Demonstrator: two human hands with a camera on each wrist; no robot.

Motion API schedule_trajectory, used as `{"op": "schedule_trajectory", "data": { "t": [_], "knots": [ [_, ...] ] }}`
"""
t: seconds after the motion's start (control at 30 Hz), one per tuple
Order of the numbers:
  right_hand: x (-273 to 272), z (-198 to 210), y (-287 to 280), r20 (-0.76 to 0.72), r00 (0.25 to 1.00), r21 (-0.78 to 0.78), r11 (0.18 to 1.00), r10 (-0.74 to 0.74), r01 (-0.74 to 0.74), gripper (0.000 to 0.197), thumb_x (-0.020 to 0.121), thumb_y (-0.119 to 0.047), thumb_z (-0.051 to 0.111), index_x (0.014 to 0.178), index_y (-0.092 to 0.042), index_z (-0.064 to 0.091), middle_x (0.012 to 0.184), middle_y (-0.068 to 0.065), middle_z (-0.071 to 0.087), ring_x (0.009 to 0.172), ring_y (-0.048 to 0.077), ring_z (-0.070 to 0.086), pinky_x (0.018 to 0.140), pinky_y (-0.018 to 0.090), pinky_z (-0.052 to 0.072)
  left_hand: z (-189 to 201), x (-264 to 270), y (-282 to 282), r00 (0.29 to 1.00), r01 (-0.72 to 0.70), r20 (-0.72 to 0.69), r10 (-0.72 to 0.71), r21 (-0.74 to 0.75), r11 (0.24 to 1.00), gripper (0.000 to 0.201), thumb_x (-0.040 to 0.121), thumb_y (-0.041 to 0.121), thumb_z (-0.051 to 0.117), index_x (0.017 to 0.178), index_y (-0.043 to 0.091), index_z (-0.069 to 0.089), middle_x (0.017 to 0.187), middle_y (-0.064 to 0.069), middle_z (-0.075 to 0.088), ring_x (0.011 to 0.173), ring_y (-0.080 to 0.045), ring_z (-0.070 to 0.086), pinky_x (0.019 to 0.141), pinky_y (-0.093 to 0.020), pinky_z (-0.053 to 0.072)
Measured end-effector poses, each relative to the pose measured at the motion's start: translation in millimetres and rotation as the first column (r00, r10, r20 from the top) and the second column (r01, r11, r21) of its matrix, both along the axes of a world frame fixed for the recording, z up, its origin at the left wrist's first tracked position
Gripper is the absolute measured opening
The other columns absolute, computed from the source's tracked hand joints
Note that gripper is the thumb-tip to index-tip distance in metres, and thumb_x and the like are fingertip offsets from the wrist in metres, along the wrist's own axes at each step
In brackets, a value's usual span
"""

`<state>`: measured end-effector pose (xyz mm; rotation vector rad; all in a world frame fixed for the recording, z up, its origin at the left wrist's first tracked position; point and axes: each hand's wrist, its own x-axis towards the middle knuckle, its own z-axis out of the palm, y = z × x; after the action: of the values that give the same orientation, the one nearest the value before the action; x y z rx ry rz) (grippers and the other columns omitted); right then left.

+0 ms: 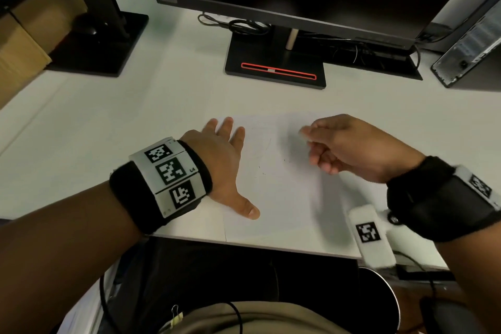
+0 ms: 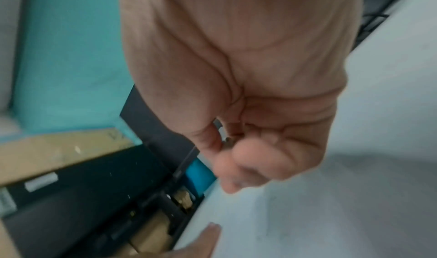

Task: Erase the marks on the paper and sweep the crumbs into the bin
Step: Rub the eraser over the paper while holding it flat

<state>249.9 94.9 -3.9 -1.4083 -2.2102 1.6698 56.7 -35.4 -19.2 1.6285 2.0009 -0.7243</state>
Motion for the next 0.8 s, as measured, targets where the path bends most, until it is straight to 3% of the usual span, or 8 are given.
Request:
{"op": "schedule_trajectory", "data": {
  "t": [0.13, 0.23, 0.3, 0.43, 0.5, 0.57, 0.7, 0.8],
  "knots": [
    [2, -5, -52, -0.292, 0.924, -0.525, 0.849, -0.248, 0.062, 0.02, 0.092, -0.026, 0.064, 0.087, -0.007, 0.061, 0.089, 0.026, 0.072, 0.068, 0.031, 0.071, 0.063, 0.033, 0.06, 3, -6, 3, 1.0, 0.028, -0.005, -0.028, -0.031, 0.999, 0.163, 0.042, 0.097, 0.062, 0.154, 0.018, -0.025, 0.162, -0.007, -0.029, 0.153, -0.03, -0.013, 0.12, -0.055, 0.021],
    [-8, -28, -88, -0.31, 0.913, -0.699, 0.715, -0.267, -0.028, 0.023, 0.095, -0.025, 0.06, 0.098, -0.002, 0.058, 0.11, 0.034, 0.071, 0.101, 0.044, 0.072, 0.088, 0.044, 0.061, 5, -7, 4, 0.997, 0.073, -0.036, -0.074, -0.027, 0.997, 0.165, 0.041, 0.093, 0.068, 0.155, 0.017, -0.024, 0.163, -0.008, -0.027, 0.153, -0.031, -0.008, 0.121, -0.052, 0.017],
    [-9, -39, -80, -0.288, 0.848, -0.767, 0.638, -0.445, 0.074, 0.029, 0.104, -0.026, 0.05, 0.09, -0.001, 0.055, 0.118, 0.034, 0.068, 0.108, 0.044, 0.07, 0.094, 0.047, 0.058, 3, -9, 2, 0.998, 0.066, -0.02, -0.066, -0.028, 0.997, 0.165, 0.042, 0.092, 0.069, 0.153, 0.018, -0.027, 0.162, -0.007, -0.03, 0.152, -0.031, -0.012, 0.122, -0.052, 0.013],
    [17, -39, -33, -0.386, 0.329, -0.768, 0.498, -0.862, 0.403, 0.035, 0.106, -0.03, 0.047, 0.077, -0.011, 0.053, 0.122, 0.024, 0.067, 0.116, 0.038, 0.068, 0.102, 0.046, 0.053, -1, -15, -1, 0.997, 0.039, 0.063, -0.038, -0.012, 0.999, 0.165, 0.042, 0.092, 0.069, 0.151, 0.021, -0.031, 0.159, -0.004, -0.037, 0.151, -0.029, -0.02, 0.121, -0.053, 0.007],
    [21, -30, -37, -0.427, 0.245, -0.775, 0.492, -0.87, 0.397, 0.037, 0.105, -0.03, 0.05, 0.073, -0.013, 0.054, 0.116, 0.023, 0.068, 0.118, 0.036, 0.068, 0.103, 0.044, 0.052, -1, -15, -1, 0.996, 0.038, 0.08, -0.037, -0.012, 0.999, 0.163, 0.044, 0.09, 0.071, 0.151, 0.021, -0.032, 0.158, -0.004, -0.038, 0.15, -0.029, -0.023, 0.122, -0.052, 0.007],
    [7, -27, -62, -0.409, 0.366, -0.812, 0.516, -0.836, 0.271, 0.044, 0.104, -0.03, 0.048, 0.067, -0.011, 0.06, 0.117, 0.026, 0.068, 0.114, 0.034, 0.068, 0.102, 0.043, 0.052, -2, -15, -2, 0.995, 0.038, 0.095, -0.037, -0.009, 0.999, 0.162, 0.046, 0.088, 0.072, 0.151, 0.022, -0.033, 0.157, -0.002, -0.039, 0.15, -0.028, -0.023, 0.123, -0.051, 0.012],
    [-37, -38, -104, -0.292, 0.759, -0.803, 0.58, -0.581, 0.135, 0.045, 0.106, -0.03, 0.045, 0.077, -0.001, 0.064, 0.113, 0.029, 0.071, 0.099, 0.035, 0.071, 0.098, 0.043, 0.054, -5, -15, -4, 0.992, 0.046, 0.113, -0.048, 0.022, 0.999, 0.162, 0.045, 0.089, 0.071, 0.15, 0.023, -0.034, 0.157, 0.002, -0.039, 0.15, -0.028, -0.023, 0.122, -0.049, 0.018],
    [-43, -45, -81, -0.271, 0.763, -0.835, 0.538, -0.587, 0.117, 0.043, 0.108, -0.033, 0.041, 0.083, -0.003, 0.059, 0.117, 0.03, 0.07, 0.103, 0.037, 0.071, 0.097, 0.044, 0.055, -5, -15, -7, 0.993, 0.036, 0.116, -0.038, 0.015, 0.999, 0.161, 0.047, 0.088, 0.072, 0.148, 0.024, -0.037, 0.155, -0.001, -0.042, 0.15, -0.027, -0.024, 0.122, -0.047, 0.017]
  ]
}}
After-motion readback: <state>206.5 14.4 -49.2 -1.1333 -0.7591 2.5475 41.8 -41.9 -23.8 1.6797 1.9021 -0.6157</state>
